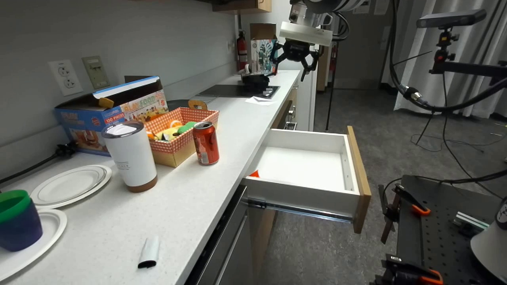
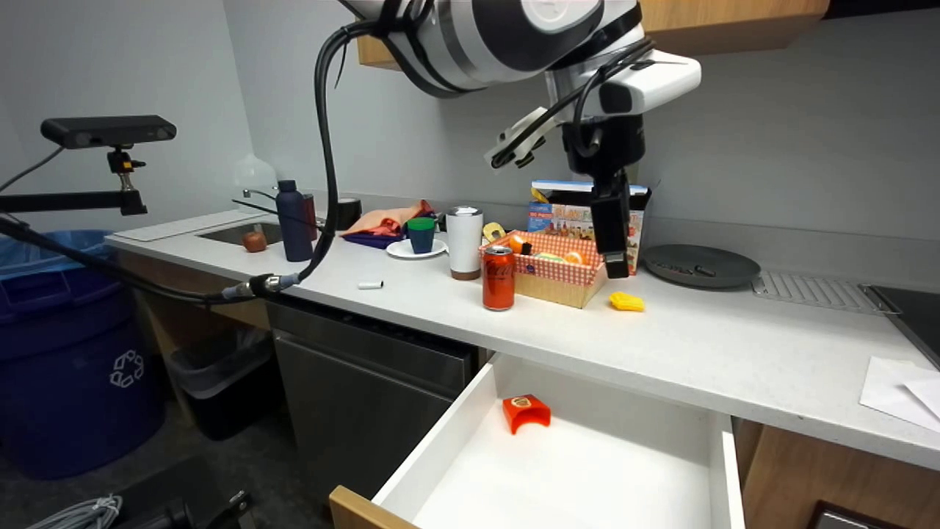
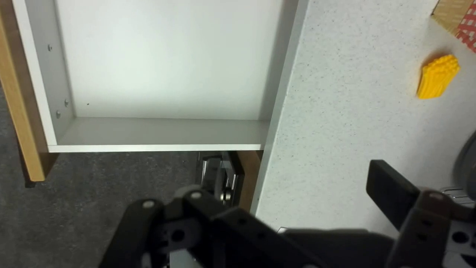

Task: Open the drawer and place the green plush toy in the drawer

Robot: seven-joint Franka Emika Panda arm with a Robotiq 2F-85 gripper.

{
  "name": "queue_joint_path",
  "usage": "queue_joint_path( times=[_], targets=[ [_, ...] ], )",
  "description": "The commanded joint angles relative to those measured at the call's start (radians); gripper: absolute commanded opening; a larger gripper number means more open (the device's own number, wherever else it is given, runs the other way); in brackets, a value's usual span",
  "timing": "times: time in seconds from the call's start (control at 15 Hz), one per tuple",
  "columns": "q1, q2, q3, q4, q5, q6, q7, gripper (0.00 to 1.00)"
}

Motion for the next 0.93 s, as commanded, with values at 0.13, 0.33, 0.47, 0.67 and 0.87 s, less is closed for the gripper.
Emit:
queue_joint_path(
  times=[0.13,0.33,0.47,0.67,0.87],
  targets=[
    [0.007,0.040,0.001,0.062,0.025,-0.012,-0.108,1.00],
    [0.017,0.110,0.012,0.173,0.082,-0.020,-0.306,1.00],
    [0.025,0.164,0.027,0.263,0.142,-0.043,-0.428,1.00],
    [0.033,0.259,0.064,0.389,0.265,-0.064,-0.603,1.00],
    [0.034,0.359,0.113,0.499,0.352,-0.112,-0.750,1.00]
  ],
)
